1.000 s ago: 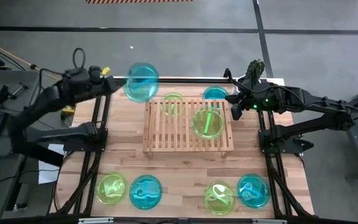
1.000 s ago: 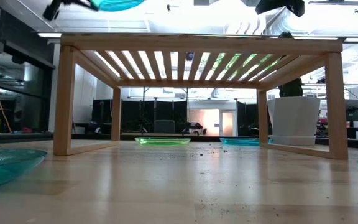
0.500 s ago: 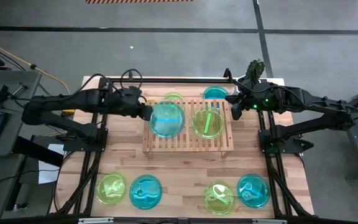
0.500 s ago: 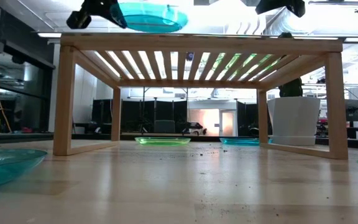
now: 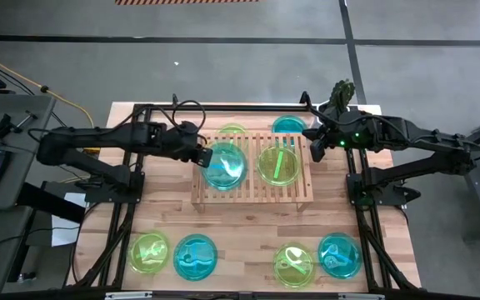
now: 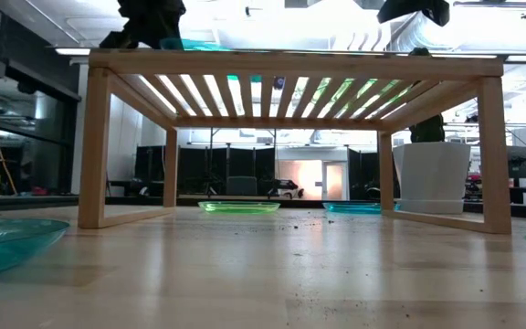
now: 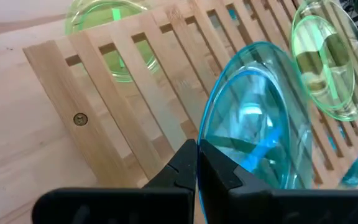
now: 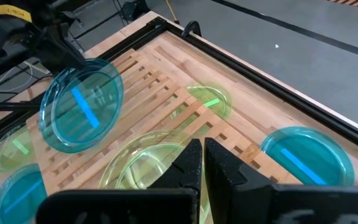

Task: Place and stack plates onto a shelf
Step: Put the blue plate on the shelf, then stack the blue plate on top of the other blue plate on the shelf

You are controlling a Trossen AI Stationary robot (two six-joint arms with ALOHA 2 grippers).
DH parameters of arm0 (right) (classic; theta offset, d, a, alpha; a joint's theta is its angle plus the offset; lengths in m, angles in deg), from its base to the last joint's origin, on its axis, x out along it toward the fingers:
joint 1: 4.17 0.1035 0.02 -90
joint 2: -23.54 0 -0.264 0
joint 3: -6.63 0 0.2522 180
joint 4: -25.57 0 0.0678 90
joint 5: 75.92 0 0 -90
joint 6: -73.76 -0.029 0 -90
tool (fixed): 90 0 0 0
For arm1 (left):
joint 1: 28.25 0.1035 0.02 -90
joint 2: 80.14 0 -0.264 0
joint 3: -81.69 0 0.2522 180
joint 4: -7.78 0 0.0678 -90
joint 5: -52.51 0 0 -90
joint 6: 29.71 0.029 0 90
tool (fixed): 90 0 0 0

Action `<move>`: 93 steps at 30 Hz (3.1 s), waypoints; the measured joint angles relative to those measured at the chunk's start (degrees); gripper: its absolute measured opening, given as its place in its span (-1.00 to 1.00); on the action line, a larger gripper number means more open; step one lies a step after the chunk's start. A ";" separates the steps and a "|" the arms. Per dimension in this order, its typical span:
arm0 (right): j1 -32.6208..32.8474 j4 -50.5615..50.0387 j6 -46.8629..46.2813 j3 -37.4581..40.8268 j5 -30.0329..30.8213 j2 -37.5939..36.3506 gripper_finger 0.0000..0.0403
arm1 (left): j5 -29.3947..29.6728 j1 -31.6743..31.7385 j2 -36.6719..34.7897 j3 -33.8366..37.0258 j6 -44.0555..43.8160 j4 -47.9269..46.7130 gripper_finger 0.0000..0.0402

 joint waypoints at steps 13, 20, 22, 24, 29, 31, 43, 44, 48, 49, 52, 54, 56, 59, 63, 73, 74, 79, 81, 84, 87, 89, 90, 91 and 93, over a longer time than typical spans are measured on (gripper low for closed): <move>0.00 -0.51 -0.02 0.00 0.01 0.02 -1.00 | 3.14 0.11 1.63 0.02 1.41 0.86 -1.00; 0.00 -0.51 -0.17 0.00 0.01 0.00 -1.00 | 2.97 0.11 1.63 0.02 4.25 2.15 -0.99; 0.00 -0.51 -0.17 0.00 0.02 0.02 -1.00 | 3.74 0.22 1.56 0.02 4.48 0.10 -0.97; 0.01 -0.51 -0.19 0.00 0.03 0.02 -1.00 | 4.16 0.86 0.97 0.07 4.57 -1.52 -0.91; 0.02 -0.49 -0.19 0.00 0.03 0.01 -1.00 | 4.15 1.79 -0.42 0.07 5.75 -1.27 -0.70; 0.00 -0.46 -0.19 0.00 0.03 0.01 -1.00 | 3.55 2.00 -0.86 0.07 6.29 -0.85 -0.61; 1.95 -7.22 -6.79 -10.89 -19.73 -1.03 -1.00 | 9.08 6.58 -17.26 -1.34 17.87 7.16 -0.38; 3.15 -10.37 -9.47 -12.17 -21.46 -0.82 -1.00 | 9.22 6.30 -19.07 -0.37 18.24 8.88 -0.38; 11.02 -23.18 -21.47 -14.27 -25.35 -0.08 -1.00 | 8.67 4.70 -24.97 4.81 18.69 16.59 -0.39; 13.74 -25.39 -24.89 -14.11 -25.32 0.12 -1.00 | 8.65 4.31 -26.02 6.16 18.67 18.34 -0.39; 23.17 -28.33 -34.87 -10.95 -25.49 0.33 -0.99 | 8.67 3.17 -28.13 9.79 18.06 22.46 -0.38; 29.91 -27.61 -41.44 -7.01 -25.75 0.42 -0.95 | 8.60 2.58 -28.71 11.73 17.46 24.70 -0.38; 36.25 -25.18 -47.35 -1.85 -26.23 0.44 -0.86 | 8.53 2.34 -28.69 12.93 17.05 25.86 -0.39; 44.38 -15.74 -54.78 6.98 -26.69 0.44 -0.64 | 7.37 2.32 -28.66 13.73 16.96 27.12 -0.39; 51.83 1.97 -62.19 18.50 -26.11 0.46 -0.31 | 6.45 2.32 -28.40 13.73 16.96 27.04 -0.39; 58.58 12.52 -68.15 36.44 -22.24 0.50 -0.02 | 6.45 2.32 -29.19 13.73 16.96 27.06 -0.38; 58.43 12.45 -67.98 36.39 -21.35 0.50 -0.03 | 6.45 2.32 -29.29 13.73 16.96 27.05 -0.38; 58.30 3.61 -63.53 33.15 -19.87 2.93 -0.09 | 6.45 2.32 -29.45 13.70 16.96 27.04 -0.38; 58.31 1.80 -60.19 33.09 -20.32 5.02 -0.10 | 6.45 2.32 -29.45 13.70 16.98 27.04 -0.38; 58.28 3.03 -55.92 32.85 -20.24 8.97 -0.10 | 6.39 2.32 -29.45 13.70 16.98 27.03 -0.38; 58.27 3.26 -52.49 32.87 -20.59 13.29 -0.10 | 5.62 2.34 -29.45 13.70 17.01 27.03 -0.38; 58.27 3.73 -51.11 32.89 -20.58 15.80 -0.10 | 5.56 2.34 -29.45 13.70 16.98 27.01 -0.38; 58.27 4.30 -50.48 32.89 -20.60 16.82 -0.10 | 5.53 2.34 -29.45 13.70 16.98 27.01 -0.38; 58.27 4.93 -50.00 32.89 -20.60 17.82 -0.10 | 5.53 2.34 -29.45 13.70 16.98 27.01 -0.38; 58.27 5.56 -49.83 32.89 -20.60 19.40 -0.10 | 5.53 2.34 -29.45 13.70 16.97 27.01 -0.38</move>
